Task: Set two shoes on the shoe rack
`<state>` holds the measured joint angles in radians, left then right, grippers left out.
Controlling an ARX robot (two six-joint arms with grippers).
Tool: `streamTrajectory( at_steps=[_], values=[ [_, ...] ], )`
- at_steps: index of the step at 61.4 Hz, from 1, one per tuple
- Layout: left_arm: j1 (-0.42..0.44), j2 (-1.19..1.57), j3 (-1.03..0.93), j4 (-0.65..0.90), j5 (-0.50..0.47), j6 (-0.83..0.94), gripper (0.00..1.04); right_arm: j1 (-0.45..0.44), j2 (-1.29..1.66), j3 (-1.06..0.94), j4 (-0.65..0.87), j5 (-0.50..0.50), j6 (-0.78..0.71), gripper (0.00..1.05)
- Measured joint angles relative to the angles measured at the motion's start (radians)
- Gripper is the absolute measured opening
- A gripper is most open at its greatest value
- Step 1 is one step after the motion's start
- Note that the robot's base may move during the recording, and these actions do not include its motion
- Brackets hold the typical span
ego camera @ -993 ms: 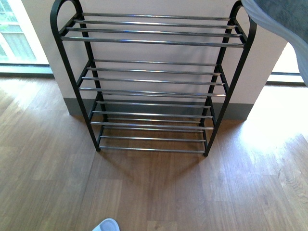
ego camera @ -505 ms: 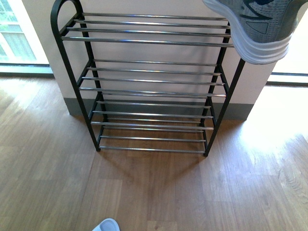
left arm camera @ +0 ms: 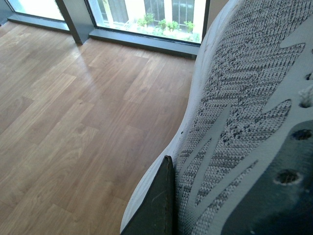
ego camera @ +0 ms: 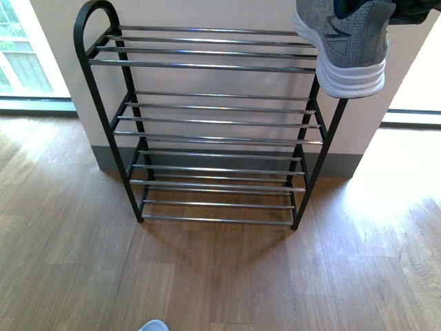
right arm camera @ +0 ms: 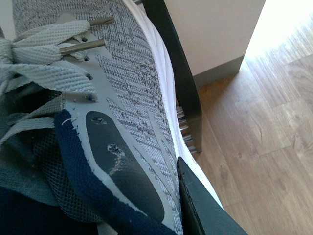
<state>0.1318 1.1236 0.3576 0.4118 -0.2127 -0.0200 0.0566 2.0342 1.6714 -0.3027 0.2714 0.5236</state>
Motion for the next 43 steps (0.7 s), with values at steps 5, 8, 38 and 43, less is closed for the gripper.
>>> streamTrajectory(
  at_steps=[5,8,38,43],
  values=[
    [0.000,0.000,0.000,0.000,0.000,0.000,0.02,0.000,0.022,0.037,-0.023,0.001,0.011,0.01],
    [0.000,0.000,0.000,0.000,0.000,0.000,0.02,0.000,0.034,0.060,-0.035,0.001,0.015,0.01],
    [0.000,0.000,0.000,0.000,0.000,0.000,0.02,-0.013,0.109,0.130,-0.062,-0.055,0.034,0.01],
    [0.000,0.000,0.000,0.000,0.000,0.000,0.02,-0.014,0.110,0.130,-0.066,-0.045,0.034,0.01]
  ],
)
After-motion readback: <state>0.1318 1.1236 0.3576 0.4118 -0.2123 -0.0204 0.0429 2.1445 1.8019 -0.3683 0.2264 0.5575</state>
